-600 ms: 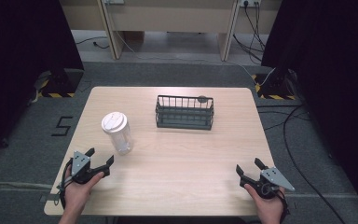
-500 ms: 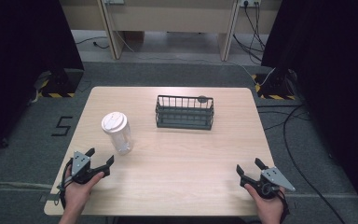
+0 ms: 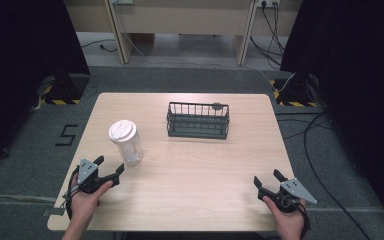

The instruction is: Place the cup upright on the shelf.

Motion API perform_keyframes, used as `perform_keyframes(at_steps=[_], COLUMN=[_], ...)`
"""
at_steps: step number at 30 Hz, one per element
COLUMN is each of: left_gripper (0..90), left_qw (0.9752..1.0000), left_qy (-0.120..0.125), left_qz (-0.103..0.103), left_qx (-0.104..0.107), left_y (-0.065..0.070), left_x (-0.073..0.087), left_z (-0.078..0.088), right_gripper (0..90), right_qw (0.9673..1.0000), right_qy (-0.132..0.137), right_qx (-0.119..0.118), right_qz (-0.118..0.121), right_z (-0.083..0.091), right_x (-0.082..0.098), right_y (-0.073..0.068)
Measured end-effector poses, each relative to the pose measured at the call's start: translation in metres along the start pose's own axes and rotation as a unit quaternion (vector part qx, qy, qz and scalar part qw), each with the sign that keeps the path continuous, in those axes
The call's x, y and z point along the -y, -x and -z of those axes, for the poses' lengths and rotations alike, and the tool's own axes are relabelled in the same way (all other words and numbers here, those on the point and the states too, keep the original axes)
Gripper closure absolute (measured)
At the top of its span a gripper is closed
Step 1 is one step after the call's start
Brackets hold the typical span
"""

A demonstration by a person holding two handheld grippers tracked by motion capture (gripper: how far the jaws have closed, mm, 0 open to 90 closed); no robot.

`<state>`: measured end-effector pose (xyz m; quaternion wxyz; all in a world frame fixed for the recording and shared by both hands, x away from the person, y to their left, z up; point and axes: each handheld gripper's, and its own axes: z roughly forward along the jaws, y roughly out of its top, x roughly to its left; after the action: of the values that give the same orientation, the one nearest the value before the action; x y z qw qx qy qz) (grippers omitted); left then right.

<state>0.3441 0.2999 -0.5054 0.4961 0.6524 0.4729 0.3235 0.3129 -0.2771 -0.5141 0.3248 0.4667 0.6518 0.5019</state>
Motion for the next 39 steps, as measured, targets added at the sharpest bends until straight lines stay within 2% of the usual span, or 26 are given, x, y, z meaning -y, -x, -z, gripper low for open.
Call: perform_keyframes(at_steps=[6,10,20,24,29,39], left_gripper=[14.3,14.3,14.3,14.3,14.2,14.2], left_qw=[0.9998,0.9996,0.9997,0.9996,0.9994,0.999], left_qy=[-0.003,-0.003,-0.007,-0.005,0.003,0.003], left_qz=[-0.006,-0.018,-0.015,-0.015,-0.021,-0.031], left_qx=[0.017,0.02,0.018,0.024,0.028,0.031], left_y=[0.003,0.005,0.005,0.003,0.003,0.004], left_x=[-0.006,-0.008,-0.01,-0.011,-0.013,-0.011], left_z=[-0.014,-0.022,-0.041,-0.045,-0.052,-0.064], right_gripper=[19.7,19.7,19.6,19.5,19.5,19.5], right_qw=[1.0,1.0,1.0,1.0,0.9999,0.9999], right_qy=[-0.004,-0.004,-0.007,-0.008,-0.009,-0.01], right_qx=[0.001,0.001,-0.002,-0.002,-0.002,-0.003], right_qz=[0.007,0.006,0.004,0.004,0.005,0.005], right_z=[-0.001,-0.001,-0.002,-0.002,-0.002,-0.002], right_x=[-0.001,-0.001,-0.001,-0.001,-0.001,-0.001], right_y=[0.0,0.0,0.0,0.0,-0.001,0.0])
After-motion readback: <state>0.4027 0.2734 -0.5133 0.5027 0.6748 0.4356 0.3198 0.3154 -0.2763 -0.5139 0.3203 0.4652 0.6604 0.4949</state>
